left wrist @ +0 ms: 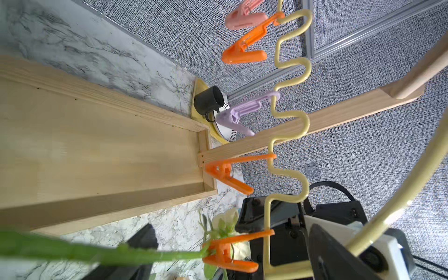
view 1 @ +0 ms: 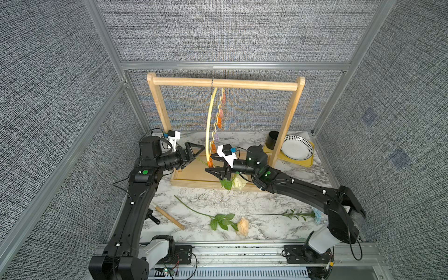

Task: Dry the flowers on a clothes hanger
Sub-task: Clamp the flower onto the hanger.

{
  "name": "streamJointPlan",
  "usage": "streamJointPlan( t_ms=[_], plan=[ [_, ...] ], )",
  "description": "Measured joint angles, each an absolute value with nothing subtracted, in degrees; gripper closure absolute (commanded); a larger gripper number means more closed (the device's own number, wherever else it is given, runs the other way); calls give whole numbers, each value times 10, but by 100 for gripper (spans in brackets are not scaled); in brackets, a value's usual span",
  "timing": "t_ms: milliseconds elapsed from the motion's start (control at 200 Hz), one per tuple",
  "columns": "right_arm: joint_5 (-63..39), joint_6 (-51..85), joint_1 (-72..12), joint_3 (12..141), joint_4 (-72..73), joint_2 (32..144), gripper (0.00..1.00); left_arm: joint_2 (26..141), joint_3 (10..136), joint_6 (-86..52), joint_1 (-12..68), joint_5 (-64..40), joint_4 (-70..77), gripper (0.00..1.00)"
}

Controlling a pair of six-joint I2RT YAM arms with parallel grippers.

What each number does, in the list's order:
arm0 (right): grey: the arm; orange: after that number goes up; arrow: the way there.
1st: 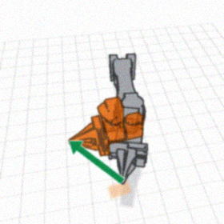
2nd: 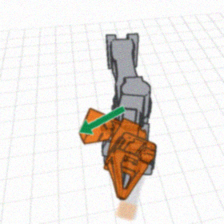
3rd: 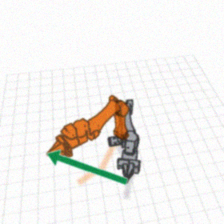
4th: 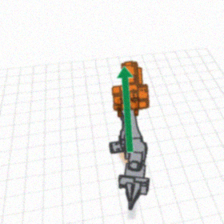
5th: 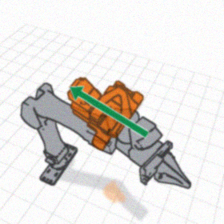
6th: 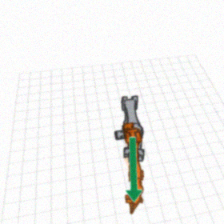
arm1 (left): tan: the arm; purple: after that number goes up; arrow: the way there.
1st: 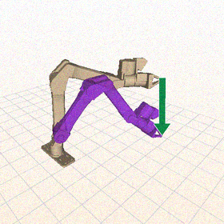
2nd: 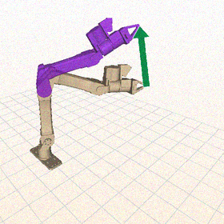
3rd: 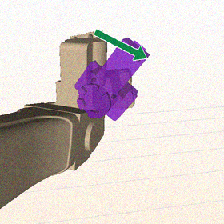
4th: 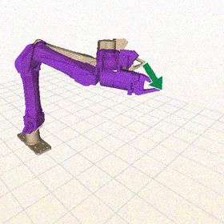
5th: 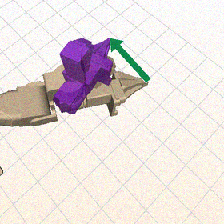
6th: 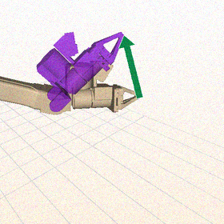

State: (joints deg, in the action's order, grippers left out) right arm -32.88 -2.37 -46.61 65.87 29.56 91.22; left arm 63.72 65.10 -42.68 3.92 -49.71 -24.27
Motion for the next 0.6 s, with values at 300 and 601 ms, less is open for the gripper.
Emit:
streamJointPlan(
  t_ms=[300,601],
  plan=[
    [-320,-37,-450,637,242,872,32,619,666,-369,39,-447,-310,0],
    [-324,-69,-432,608,169,814,31,574,661,-310,31,-378,-367,0]
  ],
)
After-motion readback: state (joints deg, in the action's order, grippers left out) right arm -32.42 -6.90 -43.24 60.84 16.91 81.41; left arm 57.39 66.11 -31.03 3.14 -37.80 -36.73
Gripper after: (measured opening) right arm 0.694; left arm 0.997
